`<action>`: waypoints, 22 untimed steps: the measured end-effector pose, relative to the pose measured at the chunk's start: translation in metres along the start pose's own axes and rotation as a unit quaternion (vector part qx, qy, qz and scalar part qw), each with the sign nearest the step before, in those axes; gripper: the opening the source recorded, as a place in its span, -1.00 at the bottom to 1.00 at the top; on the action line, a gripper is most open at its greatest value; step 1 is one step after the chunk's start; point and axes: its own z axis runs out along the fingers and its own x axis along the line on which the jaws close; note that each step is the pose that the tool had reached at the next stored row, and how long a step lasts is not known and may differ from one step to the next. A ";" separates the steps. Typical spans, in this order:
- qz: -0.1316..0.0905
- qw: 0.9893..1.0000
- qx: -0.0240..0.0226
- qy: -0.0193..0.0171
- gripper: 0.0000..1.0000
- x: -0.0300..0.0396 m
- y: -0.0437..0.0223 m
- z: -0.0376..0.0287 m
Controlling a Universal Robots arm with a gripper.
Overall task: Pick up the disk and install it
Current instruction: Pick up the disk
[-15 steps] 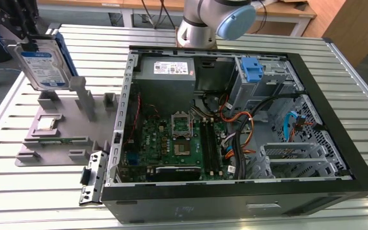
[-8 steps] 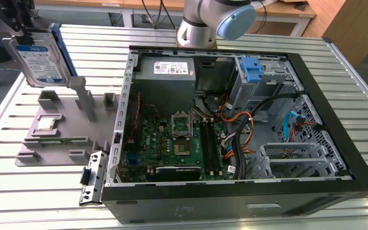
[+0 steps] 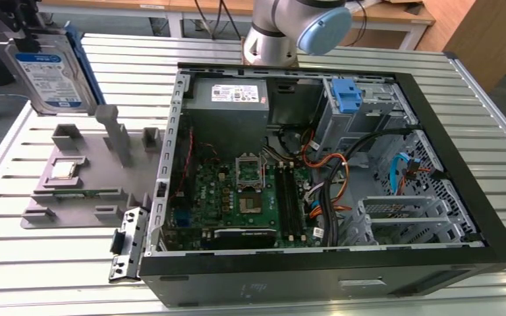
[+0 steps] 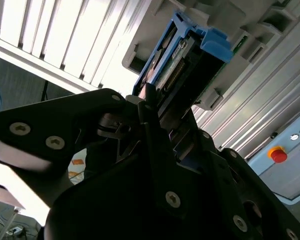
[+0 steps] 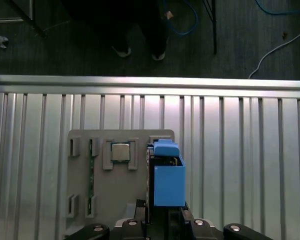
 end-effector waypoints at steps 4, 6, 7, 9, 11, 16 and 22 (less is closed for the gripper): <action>0.000 1.000 0.000 0.002 -0.30 0.0000 0.0004 -0.0082; 0.000 1.000 0.000 0.003 -0.30 -0.0001 0.0006 -0.0105; 0.000 1.000 0.000 0.003 -0.30 -0.0002 0.0006 -0.0110; 0.000 1.000 0.000 0.003 -0.30 -0.0002 0.0007 -0.0131; 0.000 1.000 0.000 0.003 -0.30 -0.0002 0.0008 -0.0149; -0.001 1.000 0.000 0.003 -0.30 -0.0002 0.0011 -0.0206; -0.001 1.000 0.000 0.005 -0.30 -0.0003 0.0015 -0.0282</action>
